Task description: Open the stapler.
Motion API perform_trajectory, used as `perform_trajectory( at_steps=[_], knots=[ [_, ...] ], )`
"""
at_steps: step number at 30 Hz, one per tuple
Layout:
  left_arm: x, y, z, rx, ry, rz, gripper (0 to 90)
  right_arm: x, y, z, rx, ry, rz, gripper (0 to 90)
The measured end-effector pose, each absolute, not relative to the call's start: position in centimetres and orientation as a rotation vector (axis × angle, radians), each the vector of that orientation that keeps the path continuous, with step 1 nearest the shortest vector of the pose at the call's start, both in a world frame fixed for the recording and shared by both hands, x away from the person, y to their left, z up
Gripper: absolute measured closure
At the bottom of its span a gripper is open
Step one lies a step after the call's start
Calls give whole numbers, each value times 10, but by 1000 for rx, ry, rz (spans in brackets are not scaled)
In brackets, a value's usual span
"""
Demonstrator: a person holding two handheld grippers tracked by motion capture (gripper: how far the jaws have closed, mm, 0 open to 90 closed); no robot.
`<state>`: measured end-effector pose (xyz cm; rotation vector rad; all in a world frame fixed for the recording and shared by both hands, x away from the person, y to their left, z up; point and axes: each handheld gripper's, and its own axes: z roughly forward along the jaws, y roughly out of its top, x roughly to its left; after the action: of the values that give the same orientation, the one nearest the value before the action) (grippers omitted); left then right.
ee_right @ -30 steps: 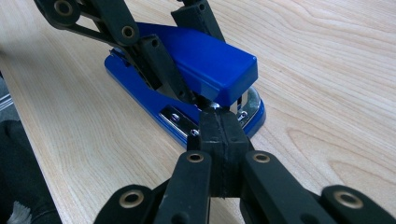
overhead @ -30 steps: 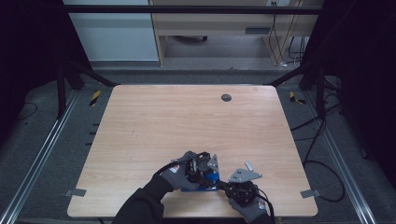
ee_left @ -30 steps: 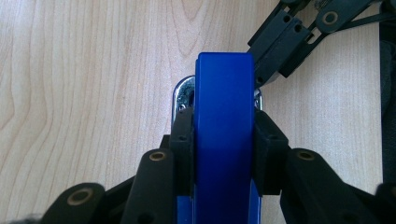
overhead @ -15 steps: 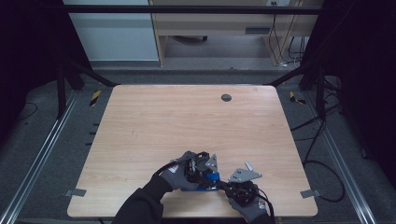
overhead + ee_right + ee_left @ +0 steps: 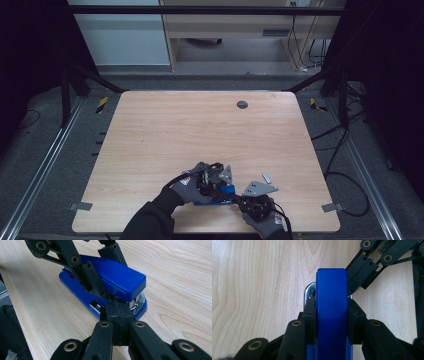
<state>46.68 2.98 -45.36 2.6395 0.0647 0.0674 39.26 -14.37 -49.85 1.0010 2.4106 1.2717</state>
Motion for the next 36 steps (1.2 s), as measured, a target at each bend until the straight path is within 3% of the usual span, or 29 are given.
perform_trajectory(
  at_steps=[36],
  knots=[
    [465, 34, -454, 2604, 65, 74, 661, 394, -148, -498, 1060, 2420, 1290, 900]
  ],
)
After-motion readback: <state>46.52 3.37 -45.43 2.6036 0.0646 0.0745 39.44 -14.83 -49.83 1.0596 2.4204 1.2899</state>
